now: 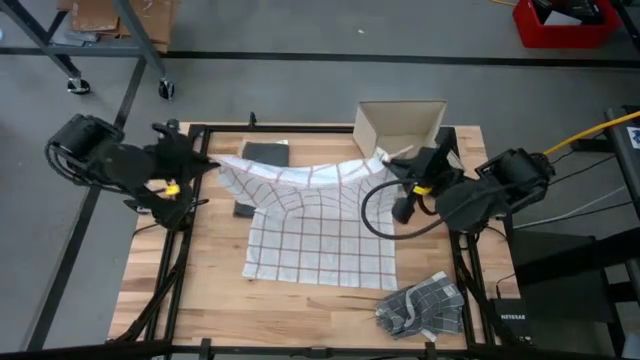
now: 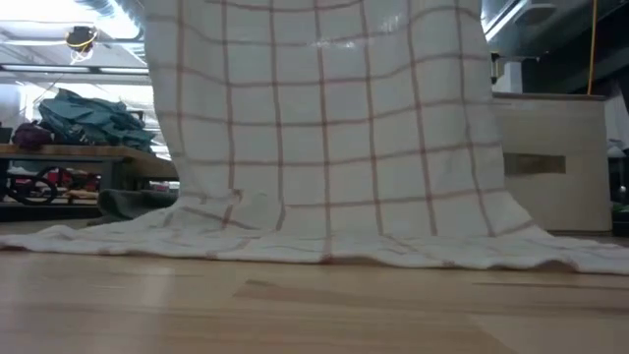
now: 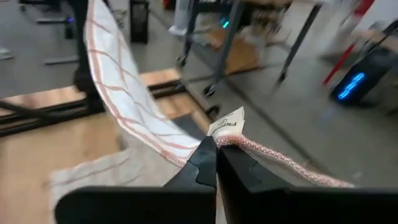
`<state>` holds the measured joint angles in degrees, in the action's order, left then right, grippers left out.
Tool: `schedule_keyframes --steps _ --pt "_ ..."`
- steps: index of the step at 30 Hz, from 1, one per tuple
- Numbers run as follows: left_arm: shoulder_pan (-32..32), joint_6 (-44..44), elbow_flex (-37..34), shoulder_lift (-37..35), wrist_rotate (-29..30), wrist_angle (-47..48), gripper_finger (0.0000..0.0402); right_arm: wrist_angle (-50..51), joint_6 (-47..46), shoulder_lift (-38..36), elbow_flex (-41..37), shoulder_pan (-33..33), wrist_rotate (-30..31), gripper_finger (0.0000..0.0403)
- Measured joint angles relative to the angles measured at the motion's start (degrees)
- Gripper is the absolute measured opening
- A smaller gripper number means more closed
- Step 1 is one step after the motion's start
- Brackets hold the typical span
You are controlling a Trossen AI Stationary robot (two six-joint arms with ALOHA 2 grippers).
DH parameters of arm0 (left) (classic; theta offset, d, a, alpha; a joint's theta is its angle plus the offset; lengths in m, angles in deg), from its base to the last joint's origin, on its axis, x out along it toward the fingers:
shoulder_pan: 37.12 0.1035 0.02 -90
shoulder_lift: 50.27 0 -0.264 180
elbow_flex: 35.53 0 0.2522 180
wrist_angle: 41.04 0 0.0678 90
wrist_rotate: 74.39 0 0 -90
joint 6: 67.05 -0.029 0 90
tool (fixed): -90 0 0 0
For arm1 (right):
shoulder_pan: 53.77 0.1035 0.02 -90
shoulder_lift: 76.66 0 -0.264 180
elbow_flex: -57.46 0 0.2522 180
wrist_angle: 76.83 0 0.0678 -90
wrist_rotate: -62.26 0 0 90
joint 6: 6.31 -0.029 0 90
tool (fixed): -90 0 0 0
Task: Fold towel
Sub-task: Fold the white kitchen towel
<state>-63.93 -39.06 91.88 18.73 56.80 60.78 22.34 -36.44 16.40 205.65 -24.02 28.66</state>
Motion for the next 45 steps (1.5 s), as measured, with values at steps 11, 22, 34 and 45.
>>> schedule_keyframes --steps 11,22,34,45 --pt "-0.12 1.68 -0.02 4.38 -15.2 -0.21 0.0 4.48 -13.58 3.43 0.02 6.22 -10.47 0.0005" --pt "-2.04 10.84 -0.02 8.2 -31.08 -0.18 0.0 4.61 -19.85 8.31 0.02 12.37 -21.36 0.0005" --pt "-9.99 19.74 -0.02 13.83 -35.07 -0.16 0.0 4.33 -23.85 13.42 0.02 15.77 -32.24 0.0005" --pt "-16.67 23.06 -0.02 19.91 -35.12 -0.04 0.0 4.24 -24.5 17.07 0.02 15.66 -41.7 0.0005"
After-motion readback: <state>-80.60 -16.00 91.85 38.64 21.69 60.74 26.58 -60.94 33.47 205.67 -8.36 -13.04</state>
